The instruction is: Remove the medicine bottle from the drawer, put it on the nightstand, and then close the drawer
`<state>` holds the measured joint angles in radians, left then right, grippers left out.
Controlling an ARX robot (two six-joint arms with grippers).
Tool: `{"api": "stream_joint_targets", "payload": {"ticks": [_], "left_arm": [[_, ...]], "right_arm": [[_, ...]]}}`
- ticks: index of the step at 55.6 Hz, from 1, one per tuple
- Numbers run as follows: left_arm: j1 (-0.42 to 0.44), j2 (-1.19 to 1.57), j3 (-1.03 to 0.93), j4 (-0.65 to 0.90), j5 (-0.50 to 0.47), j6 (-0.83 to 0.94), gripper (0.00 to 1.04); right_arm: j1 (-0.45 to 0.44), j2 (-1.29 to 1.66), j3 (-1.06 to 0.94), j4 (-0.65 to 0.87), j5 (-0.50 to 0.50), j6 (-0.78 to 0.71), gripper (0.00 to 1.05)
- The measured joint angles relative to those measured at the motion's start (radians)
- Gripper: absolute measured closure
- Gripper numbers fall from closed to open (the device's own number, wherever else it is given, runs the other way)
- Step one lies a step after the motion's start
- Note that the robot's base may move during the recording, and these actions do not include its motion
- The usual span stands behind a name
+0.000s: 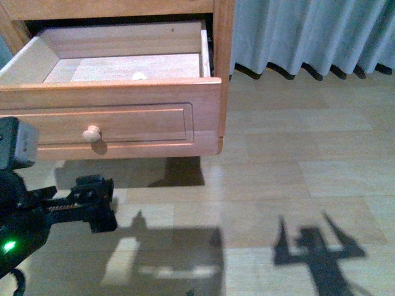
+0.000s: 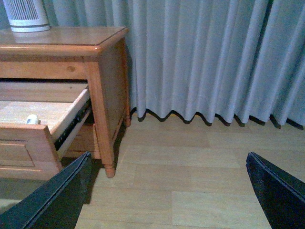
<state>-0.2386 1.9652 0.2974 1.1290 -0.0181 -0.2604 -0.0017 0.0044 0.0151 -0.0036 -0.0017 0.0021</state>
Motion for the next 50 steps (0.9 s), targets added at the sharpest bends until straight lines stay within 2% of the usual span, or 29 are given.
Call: {"api": "stream_joint_targets", "payload": {"ticks": [11,26,27,29,32,35,39,50], "left_arm": [[0.121,-0.43,-0.042,-0.358,0.126,0.002,0.06],[0.311,-1.143,0.035,-1.003,0.377,0.013,0.06],[0.314,-1.192,0.034,-1.017,0.358,0.035,0.08],[0.292,-1.294,0.005,-0.968,0.225,0.085,0.15],[0.262,-1.433,-0.024,-0.982,0.107,0.146,0.23],[0.245,-1.55,-0.051,-0.992,0.049,0.187,0.32],[0.243,-1.624,-0.079,-0.991,0.019,0.216,0.44],[0.241,-1.683,-0.161,-0.991,0.019,0.243,0.8]], "right_arm": [[0.0,0.0,0.0,0.0,0.0,0.0,0.07],[0.0,0.0,0.0,0.0,0.0,0.0,0.07],[0.0,0.0,0.0,0.0,0.0,0.0,0.07],[0.0,0.0,0.0,0.0,0.0,0.0,0.07],[0.0,0.0,0.0,0.0,0.0,0.0,0.07],[0.0,0.0,0.0,0.0,0.0,0.0,0.07],[0.0,0.0,0.0,0.0,0.0,0.0,0.07],[0.0,0.0,0.0,0.0,0.002,0.0,0.07]]}}
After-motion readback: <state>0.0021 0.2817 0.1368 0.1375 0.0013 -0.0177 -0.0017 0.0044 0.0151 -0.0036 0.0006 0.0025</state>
